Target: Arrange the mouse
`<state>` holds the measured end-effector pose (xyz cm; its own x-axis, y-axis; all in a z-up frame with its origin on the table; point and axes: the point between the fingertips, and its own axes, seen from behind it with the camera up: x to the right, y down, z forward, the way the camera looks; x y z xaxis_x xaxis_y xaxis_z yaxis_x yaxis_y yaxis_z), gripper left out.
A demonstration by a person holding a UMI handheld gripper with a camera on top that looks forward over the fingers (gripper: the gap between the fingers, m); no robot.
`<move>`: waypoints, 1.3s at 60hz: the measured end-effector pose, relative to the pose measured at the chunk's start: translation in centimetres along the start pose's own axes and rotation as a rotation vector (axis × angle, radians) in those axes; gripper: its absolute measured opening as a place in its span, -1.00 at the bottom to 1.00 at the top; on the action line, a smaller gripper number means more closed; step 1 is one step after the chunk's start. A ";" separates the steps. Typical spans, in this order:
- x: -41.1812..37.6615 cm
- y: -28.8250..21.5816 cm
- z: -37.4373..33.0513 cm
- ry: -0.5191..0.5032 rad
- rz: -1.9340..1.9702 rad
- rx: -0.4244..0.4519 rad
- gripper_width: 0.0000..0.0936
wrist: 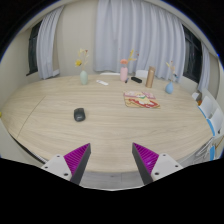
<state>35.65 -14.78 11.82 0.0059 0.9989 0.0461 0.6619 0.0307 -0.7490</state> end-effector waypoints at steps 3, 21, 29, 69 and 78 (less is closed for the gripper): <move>-0.3 0.3 0.0 -0.004 0.004 -0.010 0.84; -5.6 0.4 1.5 -0.051 0.000 -0.016 0.84; -9.4 0.0 2.6 -0.086 -0.010 -0.014 0.84; -16.6 -5.3 21.1 -0.045 -0.028 0.045 0.84; -16.2 -6.5 25.5 -0.023 -0.038 0.033 0.84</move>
<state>12.10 -30.31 -0.93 -0.0363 0.9976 0.0593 0.6363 0.0689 -0.7683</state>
